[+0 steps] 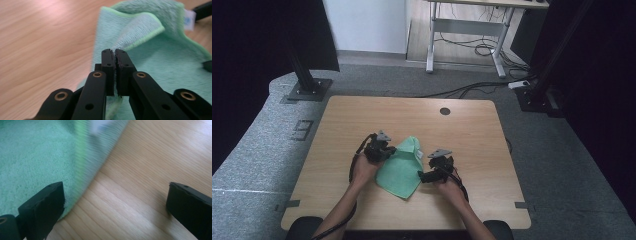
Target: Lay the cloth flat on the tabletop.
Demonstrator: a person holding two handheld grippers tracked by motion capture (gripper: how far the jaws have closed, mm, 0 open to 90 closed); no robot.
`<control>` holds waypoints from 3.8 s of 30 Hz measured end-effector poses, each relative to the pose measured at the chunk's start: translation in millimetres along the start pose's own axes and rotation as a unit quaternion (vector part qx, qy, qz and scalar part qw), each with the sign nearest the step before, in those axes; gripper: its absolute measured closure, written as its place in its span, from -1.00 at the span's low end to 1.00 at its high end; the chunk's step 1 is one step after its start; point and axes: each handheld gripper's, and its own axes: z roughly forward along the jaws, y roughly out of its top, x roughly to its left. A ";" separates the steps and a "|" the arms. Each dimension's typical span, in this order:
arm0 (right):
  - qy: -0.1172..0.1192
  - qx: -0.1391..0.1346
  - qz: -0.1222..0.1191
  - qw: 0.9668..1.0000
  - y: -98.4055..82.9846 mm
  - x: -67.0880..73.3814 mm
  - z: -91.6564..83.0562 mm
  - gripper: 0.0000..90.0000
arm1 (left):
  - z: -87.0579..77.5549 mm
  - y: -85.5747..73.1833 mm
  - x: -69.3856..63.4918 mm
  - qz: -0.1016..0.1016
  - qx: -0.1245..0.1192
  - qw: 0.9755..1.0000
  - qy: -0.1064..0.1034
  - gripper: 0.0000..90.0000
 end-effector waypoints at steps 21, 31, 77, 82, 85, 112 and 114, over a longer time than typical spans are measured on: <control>-0.013 0.005 0.016 1.000 -19.7 -28.9 -20.4 -0.96 | -9.8 -29.1 36.7 -0.055 0.005 0.996 0.066 0.39; -0.008 0.004 0.011 1.000 -24.7 -36.7 -25.7 -0.93 | -6.3 -46.5 30.0 -0.053 0.000 0.997 0.052 -0.36; 0.020 0.038 0.001 0.999 35.7 -69.2 -0.4 0.85 | -13.4 -69.6 -3.2 -0.025 0.001 0.999 0.029 -0.51; 0.034 0.009 -0.037 0.999 49.9 -43.1 -23.6 0.85 | -13.5 -69.9 -3.2 -0.025 0.000 0.999 0.029 -0.51; 0.061 0.006 -0.068 0.996 53.1 -17.0 -30.1 0.85 | -13.3 -70.0 -3.5 -0.026 -0.001 0.999 0.029 -0.51; 0.097 0.048 -0.096 0.989 38.8 21.1 0.3 0.27 | -13.1 -70.8 -4.7 -0.025 -0.004 0.999 0.031 -0.50; 0.101 0.045 -0.099 0.989 37.6 26.5 1.8 0.24 | -13.0 -70.8 -5.0 -0.027 -0.005 0.999 0.031 -0.50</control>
